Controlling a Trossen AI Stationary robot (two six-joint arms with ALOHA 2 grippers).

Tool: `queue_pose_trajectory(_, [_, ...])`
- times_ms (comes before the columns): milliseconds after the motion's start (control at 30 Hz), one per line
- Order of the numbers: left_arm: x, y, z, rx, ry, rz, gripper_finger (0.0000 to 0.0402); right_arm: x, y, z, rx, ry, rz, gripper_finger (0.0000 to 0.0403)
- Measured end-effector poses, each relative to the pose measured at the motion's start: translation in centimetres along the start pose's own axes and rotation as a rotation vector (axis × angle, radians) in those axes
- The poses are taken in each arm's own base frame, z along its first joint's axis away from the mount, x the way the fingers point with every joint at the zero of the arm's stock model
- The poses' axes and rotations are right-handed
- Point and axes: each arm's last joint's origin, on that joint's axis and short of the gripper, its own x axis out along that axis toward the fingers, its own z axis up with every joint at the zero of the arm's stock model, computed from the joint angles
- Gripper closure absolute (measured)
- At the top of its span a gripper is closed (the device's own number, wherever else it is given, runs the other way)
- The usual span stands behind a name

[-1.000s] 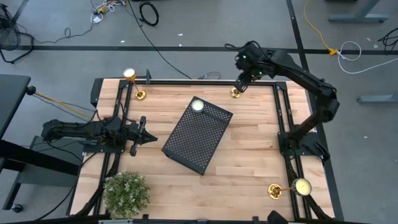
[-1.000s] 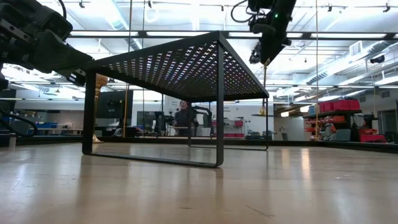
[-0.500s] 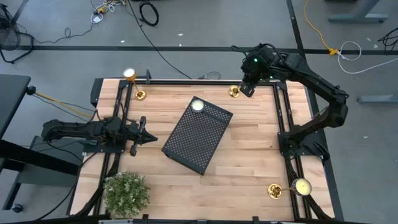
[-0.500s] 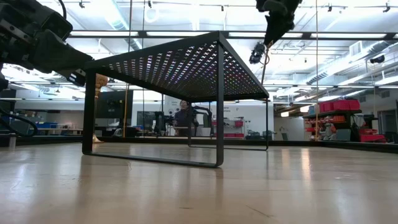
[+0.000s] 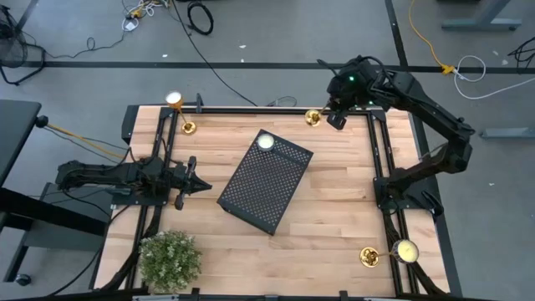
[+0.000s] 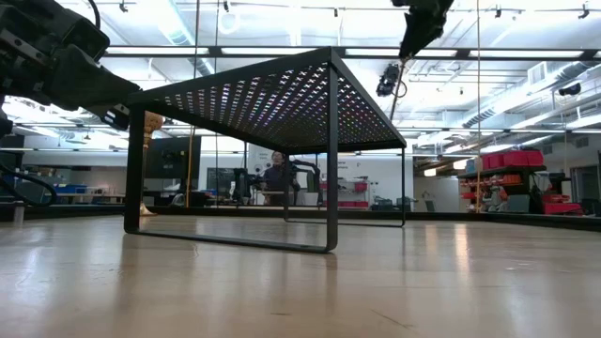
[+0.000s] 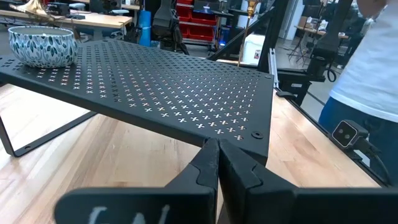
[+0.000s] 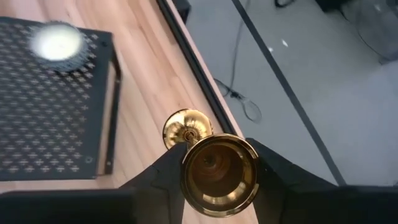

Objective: Stock candles on shelf
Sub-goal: Put the top right gold candle holder on the shelf

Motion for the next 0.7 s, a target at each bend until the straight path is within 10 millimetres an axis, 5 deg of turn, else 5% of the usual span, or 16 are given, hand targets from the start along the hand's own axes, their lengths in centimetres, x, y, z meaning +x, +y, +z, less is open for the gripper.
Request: queue_pose_trajectory(700, [0.0, 0.0, 0.0, 0.0, 0.0, 0.0, 0.0387, -4.3, 2.5, -0.4, -0.056, -0.198, 0.256, 0.027])
